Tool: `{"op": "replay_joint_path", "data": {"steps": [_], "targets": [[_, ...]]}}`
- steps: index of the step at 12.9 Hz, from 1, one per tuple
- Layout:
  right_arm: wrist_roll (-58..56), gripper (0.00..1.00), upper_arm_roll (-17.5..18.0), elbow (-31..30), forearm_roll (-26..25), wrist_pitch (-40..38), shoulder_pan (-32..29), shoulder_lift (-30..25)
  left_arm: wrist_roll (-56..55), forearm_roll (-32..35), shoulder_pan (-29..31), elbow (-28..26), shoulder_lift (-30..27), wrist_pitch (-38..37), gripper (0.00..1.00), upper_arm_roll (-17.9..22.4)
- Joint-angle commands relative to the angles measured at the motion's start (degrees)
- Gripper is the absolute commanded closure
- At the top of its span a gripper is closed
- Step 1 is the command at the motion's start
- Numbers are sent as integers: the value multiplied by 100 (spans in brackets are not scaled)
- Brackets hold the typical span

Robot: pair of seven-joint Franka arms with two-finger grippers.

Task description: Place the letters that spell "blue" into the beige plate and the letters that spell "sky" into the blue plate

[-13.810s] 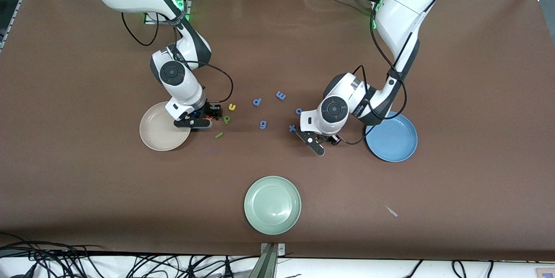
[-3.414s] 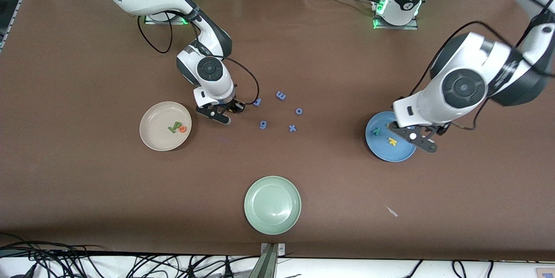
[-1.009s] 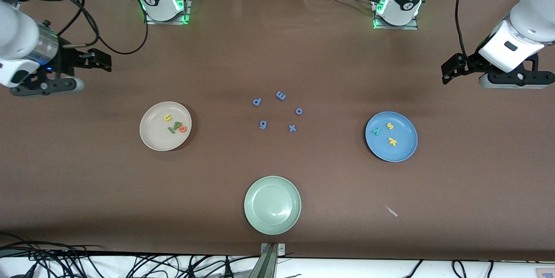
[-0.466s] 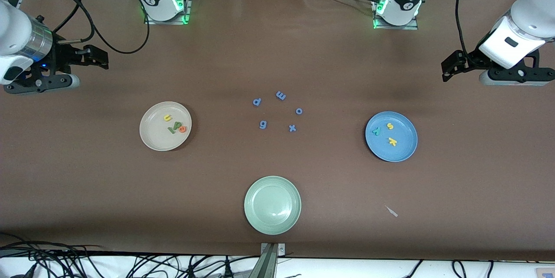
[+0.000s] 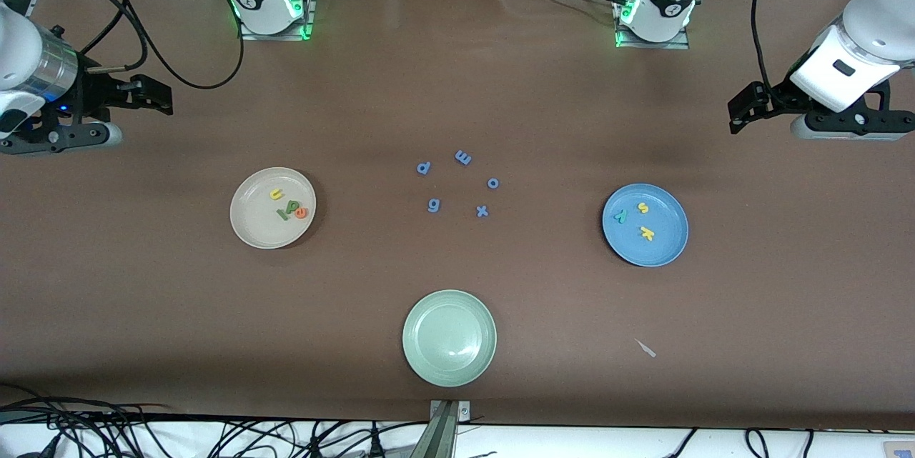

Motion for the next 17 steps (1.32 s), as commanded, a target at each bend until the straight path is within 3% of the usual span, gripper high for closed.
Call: {"op": "replay_joint_path", "data": {"steps": [1, 10, 17], "targets": [[-154, 0, -19, 409, 86, -156, -6, 106, 43, 164, -36, 73, -45, -80, 0, -12], [-58, 0, 34, 621, 95, 11, 73, 203, 43, 172, -18, 73, 8, -45, 0, -3], [-58, 0, -9, 595, 68, 811, -14, 334, 34, 172, -45, 108, 8, -54, 0, -12]]}}
